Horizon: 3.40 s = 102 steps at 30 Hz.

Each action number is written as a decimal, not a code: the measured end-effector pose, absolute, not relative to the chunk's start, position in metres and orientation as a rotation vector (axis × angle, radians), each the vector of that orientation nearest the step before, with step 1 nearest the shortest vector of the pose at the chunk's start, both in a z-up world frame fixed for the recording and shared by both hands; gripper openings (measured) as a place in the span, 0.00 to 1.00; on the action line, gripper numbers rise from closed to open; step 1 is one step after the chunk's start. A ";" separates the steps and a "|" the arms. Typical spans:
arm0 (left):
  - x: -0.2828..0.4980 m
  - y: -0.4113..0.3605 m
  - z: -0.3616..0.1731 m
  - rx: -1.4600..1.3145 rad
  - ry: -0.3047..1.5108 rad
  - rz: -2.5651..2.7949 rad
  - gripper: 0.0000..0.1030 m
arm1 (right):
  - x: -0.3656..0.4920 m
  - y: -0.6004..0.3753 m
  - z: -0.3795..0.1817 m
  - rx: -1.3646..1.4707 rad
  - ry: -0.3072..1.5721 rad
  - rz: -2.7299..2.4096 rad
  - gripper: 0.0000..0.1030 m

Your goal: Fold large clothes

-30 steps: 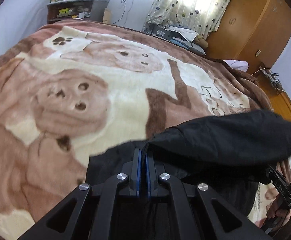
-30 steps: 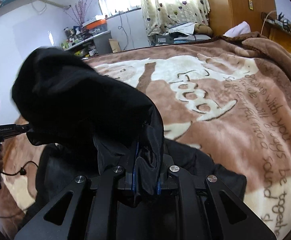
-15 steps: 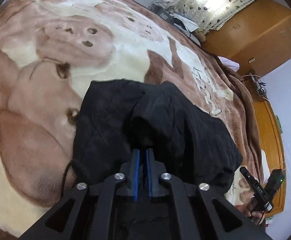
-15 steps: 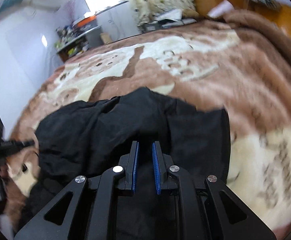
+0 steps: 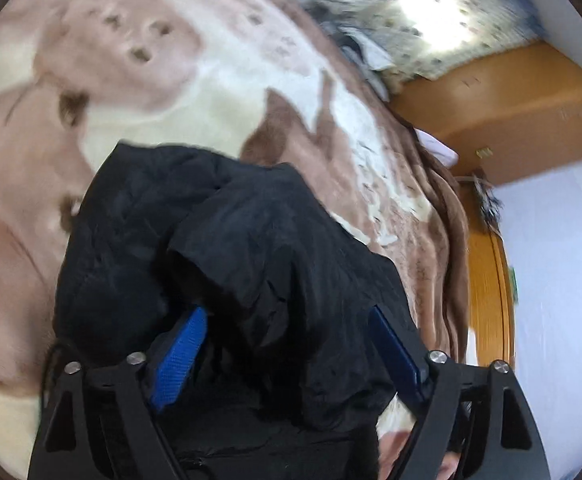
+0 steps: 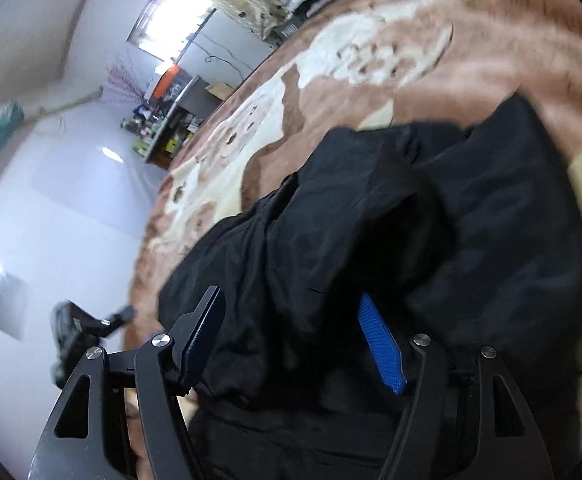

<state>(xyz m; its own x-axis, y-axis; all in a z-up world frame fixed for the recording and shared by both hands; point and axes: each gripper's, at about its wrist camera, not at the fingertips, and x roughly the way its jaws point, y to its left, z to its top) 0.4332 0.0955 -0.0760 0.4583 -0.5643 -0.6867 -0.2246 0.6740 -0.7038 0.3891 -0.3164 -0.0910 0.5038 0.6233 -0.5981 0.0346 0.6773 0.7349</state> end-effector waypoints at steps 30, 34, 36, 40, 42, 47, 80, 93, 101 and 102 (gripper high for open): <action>0.395 0.094 -0.090 -0.441 1.135 -0.118 0.39 | 0.358 -0.301 -0.104 0.375 1.074 0.243 0.26; 0.371 0.080 -0.056 -0.263 1.003 -0.116 0.52 | 0.336 -0.298 -0.065 0.265 0.964 0.301 0.26; 0.362 0.064 -0.036 -0.175 0.922 -0.122 0.53 | 0.331 -0.292 -0.046 0.181 0.899 0.263 0.32; 0.371 0.022 -0.014 -0.131 0.874 -0.275 0.54 | 0.338 -0.263 -0.022 0.081 0.799 0.292 0.45; 0.384 0.007 -0.018 -0.096 0.910 -0.251 0.54 | 0.346 -0.250 -0.022 0.097 0.786 0.354 0.45; 0.398 -0.015 -0.046 0.018 0.962 -0.219 0.54 | 0.363 -0.221 -0.048 0.051 0.817 0.402 0.45; 0.402 0.008 -0.108 0.112 1.052 -0.143 0.56 | 0.358 -0.253 -0.104 -0.149 0.923 0.187 0.46; 0.402 0.009 -0.131 0.029 1.096 -0.129 0.59 | 0.367 -0.252 -0.141 -0.168 0.991 0.170 0.46; 0.356 0.036 -0.070 -0.006 1.051 -0.168 0.63 | 0.338 -0.262 -0.080 -0.092 0.946 0.212 0.46; 0.344 0.043 -0.058 -0.022 1.038 -0.172 0.63 | 0.330 -0.263 -0.073 -0.087 0.934 0.213 0.46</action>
